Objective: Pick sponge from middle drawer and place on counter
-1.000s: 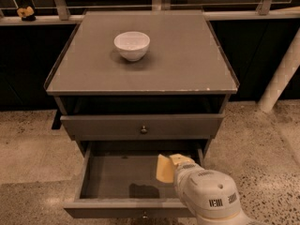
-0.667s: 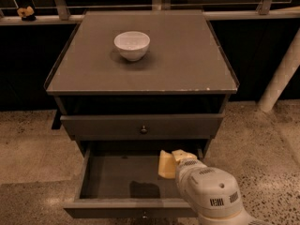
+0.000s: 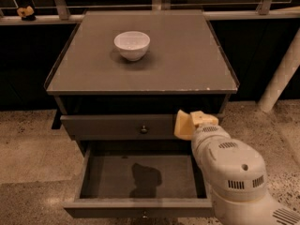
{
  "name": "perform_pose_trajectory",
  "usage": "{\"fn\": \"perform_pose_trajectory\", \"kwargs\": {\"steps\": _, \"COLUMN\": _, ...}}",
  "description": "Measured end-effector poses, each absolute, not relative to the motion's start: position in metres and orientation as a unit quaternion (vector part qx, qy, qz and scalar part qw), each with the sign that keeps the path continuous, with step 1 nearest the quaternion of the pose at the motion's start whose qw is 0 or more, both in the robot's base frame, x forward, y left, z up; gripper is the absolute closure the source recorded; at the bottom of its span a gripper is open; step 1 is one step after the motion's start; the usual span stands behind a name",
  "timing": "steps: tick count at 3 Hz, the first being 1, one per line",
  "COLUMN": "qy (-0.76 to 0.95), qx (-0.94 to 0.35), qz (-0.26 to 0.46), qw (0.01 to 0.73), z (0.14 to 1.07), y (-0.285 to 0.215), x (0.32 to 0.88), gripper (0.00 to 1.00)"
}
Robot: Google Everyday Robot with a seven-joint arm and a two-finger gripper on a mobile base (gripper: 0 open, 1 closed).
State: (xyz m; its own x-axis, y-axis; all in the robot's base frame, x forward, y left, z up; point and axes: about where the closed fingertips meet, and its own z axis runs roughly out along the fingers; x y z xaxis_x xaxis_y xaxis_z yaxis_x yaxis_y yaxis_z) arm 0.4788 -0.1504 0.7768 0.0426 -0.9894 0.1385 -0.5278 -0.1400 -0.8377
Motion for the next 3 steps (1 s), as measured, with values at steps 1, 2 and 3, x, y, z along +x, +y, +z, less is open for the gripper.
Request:
{"fn": "perform_pose_trajectory", "kwargs": {"steps": 1, "qy": 0.569, "qx": -0.615, "qz": -0.432, "qw": 0.334, "z": 0.857, "y": -0.166, "x": 0.502, "gripper": 1.0}}
{"fn": "perform_pose_trajectory", "kwargs": {"steps": 2, "qy": 0.569, "qx": -0.615, "qz": -0.432, "qw": 0.334, "z": 0.857, "y": -0.166, "x": 0.502, "gripper": 1.0}}
{"fn": "perform_pose_trajectory", "kwargs": {"steps": 3, "qy": 0.554, "qx": -0.614, "qz": -0.446, "qw": 0.343, "z": 0.867, "y": -0.161, "x": 0.524, "gripper": 1.0}}
